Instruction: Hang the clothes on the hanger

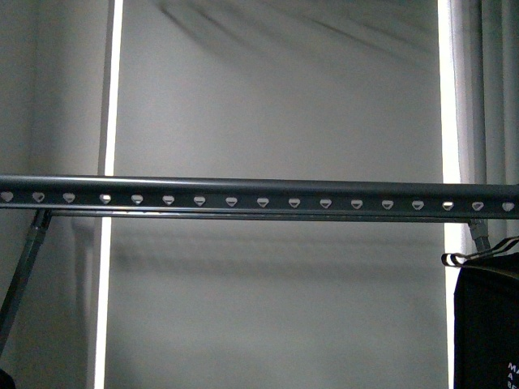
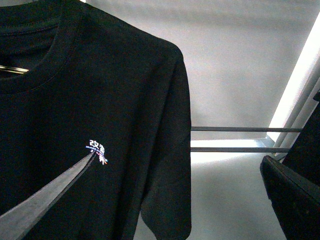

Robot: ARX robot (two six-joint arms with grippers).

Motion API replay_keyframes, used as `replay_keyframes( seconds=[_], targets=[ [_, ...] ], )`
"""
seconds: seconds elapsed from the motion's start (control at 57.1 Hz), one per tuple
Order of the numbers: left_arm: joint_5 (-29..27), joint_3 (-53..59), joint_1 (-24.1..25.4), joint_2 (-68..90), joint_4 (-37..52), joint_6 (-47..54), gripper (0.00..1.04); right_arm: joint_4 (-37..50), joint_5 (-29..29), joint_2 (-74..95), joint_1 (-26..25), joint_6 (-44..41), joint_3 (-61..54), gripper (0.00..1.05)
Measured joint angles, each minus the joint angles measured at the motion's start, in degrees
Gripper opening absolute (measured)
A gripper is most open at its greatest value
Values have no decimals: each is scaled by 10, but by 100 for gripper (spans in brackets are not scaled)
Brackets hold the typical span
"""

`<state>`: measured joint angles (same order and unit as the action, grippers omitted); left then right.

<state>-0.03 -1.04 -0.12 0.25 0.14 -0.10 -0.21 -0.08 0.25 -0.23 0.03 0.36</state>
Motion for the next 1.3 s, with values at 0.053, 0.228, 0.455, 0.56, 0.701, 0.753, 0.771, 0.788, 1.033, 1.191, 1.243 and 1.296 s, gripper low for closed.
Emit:
replay_keyframes(
  seconds=[0.053, 0.228, 0.455, 0.56, 0.701, 0.753, 0.771, 0.788, 1.033, 1.191, 1.243, 1.296],
  targets=[
    [0, 0, 0, 0, 0, 0, 98, 0, 0, 0, 0, 0, 0, 97],
    [0, 0, 0, 0, 0, 0, 98, 0, 0, 0, 0, 0, 0, 97],
    [184, -48, 52, 157, 26, -14, 98, 0, -2, 0, 0, 0, 0, 97],
    [122, -122, 54, 289, 94, -95, 98, 0, 0, 0, 0, 0, 0, 97],
    [16, -246, 66, 485, 138, -265, 98, 0, 0, 0, 0, 0, 0, 97],
    [-14, -286, 63, 548, 152, -326, 98, 0, 0, 0, 0, 0, 0, 97],
    [-20, -299, 62, 572, 152, -348, 98, 0, 0, 0, 0, 0, 0, 97],
    [-22, -306, 61, 583, 153, -361, 98, 0, 0, 0, 0, 0, 0, 97],
    [-80, -424, 41, 739, 167, -455, 98, 0, 0, 0, 0, 0, 0, 97],
    [-101, -498, 45, 786, 151, -482, 96, 0, 0, 0, 0, 0, 0, 97],
    [-107, -514, 48, 796, 138, -485, 84, 0, 0, 0, 0, 0, 0, 97],
    [-110, -519, 49, 802, 131, -484, 73, 0, 0, 0, 0, 0, 0, 97]
  ],
)
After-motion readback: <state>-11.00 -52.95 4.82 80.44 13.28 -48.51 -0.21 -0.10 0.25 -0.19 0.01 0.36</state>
